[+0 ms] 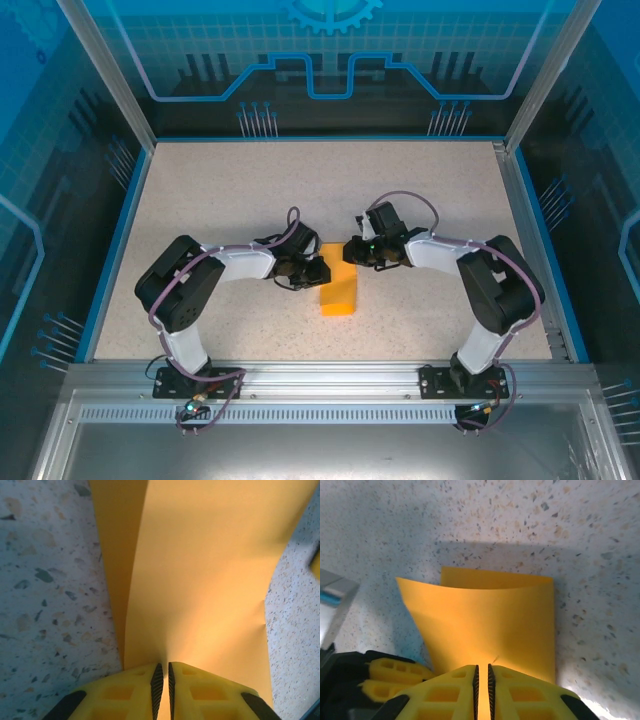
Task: Fold a paper plane with a square sheet of paper (pick it up from the middle)
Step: Fold the square sheet of paper in half at the center of the table.
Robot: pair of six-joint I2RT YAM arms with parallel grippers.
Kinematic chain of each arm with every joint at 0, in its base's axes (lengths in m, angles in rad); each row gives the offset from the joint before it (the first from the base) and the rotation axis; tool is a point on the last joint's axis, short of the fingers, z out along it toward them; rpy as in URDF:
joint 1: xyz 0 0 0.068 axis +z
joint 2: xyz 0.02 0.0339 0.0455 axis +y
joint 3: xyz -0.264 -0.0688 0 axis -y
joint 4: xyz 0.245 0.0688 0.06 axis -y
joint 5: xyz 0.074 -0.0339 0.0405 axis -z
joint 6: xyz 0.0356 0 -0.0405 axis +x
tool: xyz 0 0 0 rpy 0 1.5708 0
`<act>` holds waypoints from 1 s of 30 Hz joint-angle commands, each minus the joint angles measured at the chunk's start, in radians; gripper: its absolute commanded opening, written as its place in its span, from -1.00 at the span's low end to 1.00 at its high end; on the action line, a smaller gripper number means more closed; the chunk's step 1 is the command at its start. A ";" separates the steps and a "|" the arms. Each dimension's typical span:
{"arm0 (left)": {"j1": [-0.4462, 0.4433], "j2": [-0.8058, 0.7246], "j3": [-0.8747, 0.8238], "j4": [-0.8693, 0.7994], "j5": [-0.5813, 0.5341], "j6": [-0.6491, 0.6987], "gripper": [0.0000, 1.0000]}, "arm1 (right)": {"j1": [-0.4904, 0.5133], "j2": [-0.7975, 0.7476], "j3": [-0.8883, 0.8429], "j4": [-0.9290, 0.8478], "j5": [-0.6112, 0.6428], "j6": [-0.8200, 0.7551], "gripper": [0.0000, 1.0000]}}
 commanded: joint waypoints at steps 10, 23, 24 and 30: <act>-0.006 0.033 -0.042 -0.145 -0.080 0.046 -0.65 | -0.030 0.122 0.058 0.009 0.008 -0.038 -0.70; -0.007 0.033 -0.053 -0.143 -0.081 0.046 -0.65 | -0.083 0.100 0.055 -0.006 0.073 -0.061 -0.70; -0.006 0.034 -0.052 -0.141 -0.082 0.045 -0.65 | -0.083 0.100 0.060 0.003 0.061 -0.061 -0.70; -0.006 0.035 -0.046 -0.141 -0.079 0.044 -0.65 | -0.060 0.105 0.103 0.007 0.026 -0.055 -0.70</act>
